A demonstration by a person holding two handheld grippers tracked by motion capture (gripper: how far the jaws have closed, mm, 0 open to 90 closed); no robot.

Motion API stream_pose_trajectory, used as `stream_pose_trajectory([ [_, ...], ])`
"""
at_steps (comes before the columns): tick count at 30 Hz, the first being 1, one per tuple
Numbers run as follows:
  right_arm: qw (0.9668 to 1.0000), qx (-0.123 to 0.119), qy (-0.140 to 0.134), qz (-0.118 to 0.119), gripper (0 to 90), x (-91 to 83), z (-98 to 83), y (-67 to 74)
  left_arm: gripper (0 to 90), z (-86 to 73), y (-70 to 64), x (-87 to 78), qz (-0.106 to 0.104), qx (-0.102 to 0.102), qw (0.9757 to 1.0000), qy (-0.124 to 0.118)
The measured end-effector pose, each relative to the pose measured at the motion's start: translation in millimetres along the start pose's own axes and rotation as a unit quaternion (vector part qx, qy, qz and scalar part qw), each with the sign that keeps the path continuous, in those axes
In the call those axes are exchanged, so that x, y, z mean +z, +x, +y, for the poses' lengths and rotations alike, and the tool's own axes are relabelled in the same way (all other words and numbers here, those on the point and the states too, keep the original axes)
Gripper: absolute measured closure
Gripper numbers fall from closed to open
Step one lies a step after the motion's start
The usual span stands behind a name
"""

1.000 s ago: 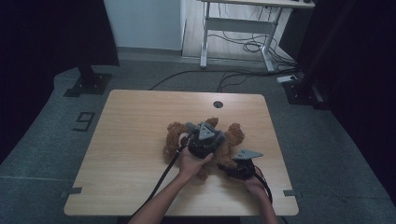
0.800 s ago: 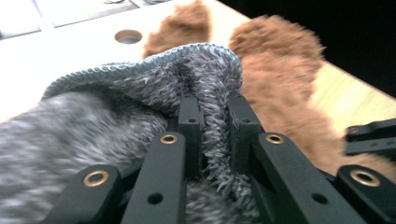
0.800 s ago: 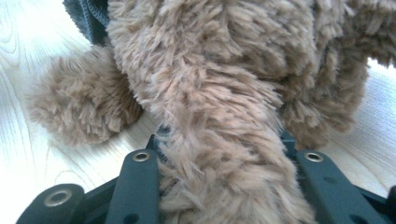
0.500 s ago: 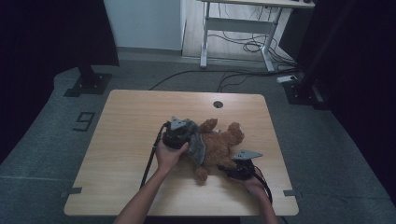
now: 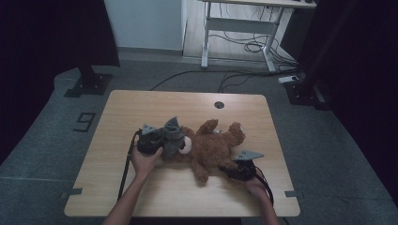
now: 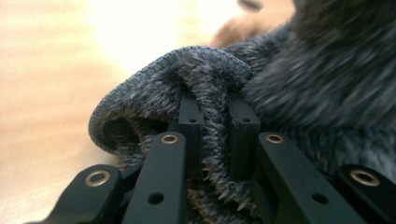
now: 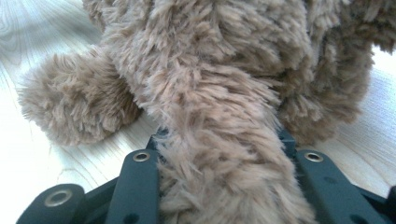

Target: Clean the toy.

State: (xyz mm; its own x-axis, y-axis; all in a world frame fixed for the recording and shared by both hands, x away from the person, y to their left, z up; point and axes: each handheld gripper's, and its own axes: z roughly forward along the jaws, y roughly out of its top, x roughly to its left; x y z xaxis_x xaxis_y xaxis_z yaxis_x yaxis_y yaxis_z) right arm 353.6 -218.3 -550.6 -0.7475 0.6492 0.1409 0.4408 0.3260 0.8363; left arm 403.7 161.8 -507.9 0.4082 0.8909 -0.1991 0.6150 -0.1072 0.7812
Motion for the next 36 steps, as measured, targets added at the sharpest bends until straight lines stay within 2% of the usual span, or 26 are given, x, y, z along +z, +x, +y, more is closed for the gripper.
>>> stream_pose_trajectory([
  [2,1.0,0.001,0.0,0.0,59.7,-0.1,0.0,-0.4,78.6,-9.3,8.1,5.6,-0.003,-0.003,0.9997,0.024],
  [5,1.0,0.003,0.0,0.001,59.7,-0.1,0.0,-0.9,78.6,-20.2,12.9,14.7,-0.017,-0.011,0.9989,0.043],
  [8,1.0,0.003,0.0,0.001,59.7,-0.2,0.0,-0.9,78.7,-22.0,11.5,17.9,-0.024,-0.014,0.9986,0.045],
  [10,1.0,0.004,0.0,0.001,59.7,-0.3,-0.1,-1.1,78.6,-19.8,10.5,15.1,-0.021,0.001,0.9984,0.053],
  [12,1.0,0.003,0.0,0.001,59.7,-0.5,-0.1,-1.3,78.8,-14.5,9.0,5.6,-0.007,0.011,0.9991,0.039],
  [14,1.0,0.004,-0.001,0.001,59.7,-0.5,0.0,-1.7,78.9,-5.3,8.9,-5.9,-0.009,0.012,0.9995,0.027],
  [16,1.0,0.003,0.0,0.001,59.6,-0.3,0.1,-2.0,78.9,10.0,3.3,-20.5,-0.013,0.018,0.9997,0.004],
  [18,1.0,0.002,0.0,0.002,59.7,-0.2,0.2,-2.0,78.8,23.4,-5.4,-29.2,-0.022,0.027,0.9993,-0.013],
  [21,1.0,0.002,0.0,0.0,59.6,-0.3,0.2,-1.8,78.8,46.6,-31.2,-34.6,-0.033,0.057,0.9972,-0.037],
  [24,1.0,0.001,-0.001,-0.001,59.7,-0.3,0.1,-1.5,78.8,62.5,-55.5,-26.1,-0.042,0.081,0.9952,-0.035],
  [26,1.0,0.003,-0.001,-0.002,59.6,-0.4,0.1,-1.1,78.4,71.5,-71.1,-13.2,-0.039,0.101,0.9938,-0.026],
  [27,1.0,0.002,0.0,-0.002,59.6,-0.6,0.1,-1.1,78.3,74.7,-76.7,-4.1,-0.037,0.104,0.9937,-0.017],
  [29,1.0,0.002,0.0,-0.002,59.6,-0.6,0.0,-1.2,77.8,76.3,-79.9,8.0,-0.035,0.105,0.9938,-0.006],
  [32,1.0,0.002,-0.001,-0.002,59.4,-0.5,0.0,-1.2,77.1,70.6,-78.5,23.2,-0.013,0.116,0.9931,0.005],
  [36,1.0,-0.002,-0.001,-0.005,57.5,0.2,0.4,-0.4,78.0,56.0,-68.0,27.1,-0.03,0.094,0.9952,-0.003],
])
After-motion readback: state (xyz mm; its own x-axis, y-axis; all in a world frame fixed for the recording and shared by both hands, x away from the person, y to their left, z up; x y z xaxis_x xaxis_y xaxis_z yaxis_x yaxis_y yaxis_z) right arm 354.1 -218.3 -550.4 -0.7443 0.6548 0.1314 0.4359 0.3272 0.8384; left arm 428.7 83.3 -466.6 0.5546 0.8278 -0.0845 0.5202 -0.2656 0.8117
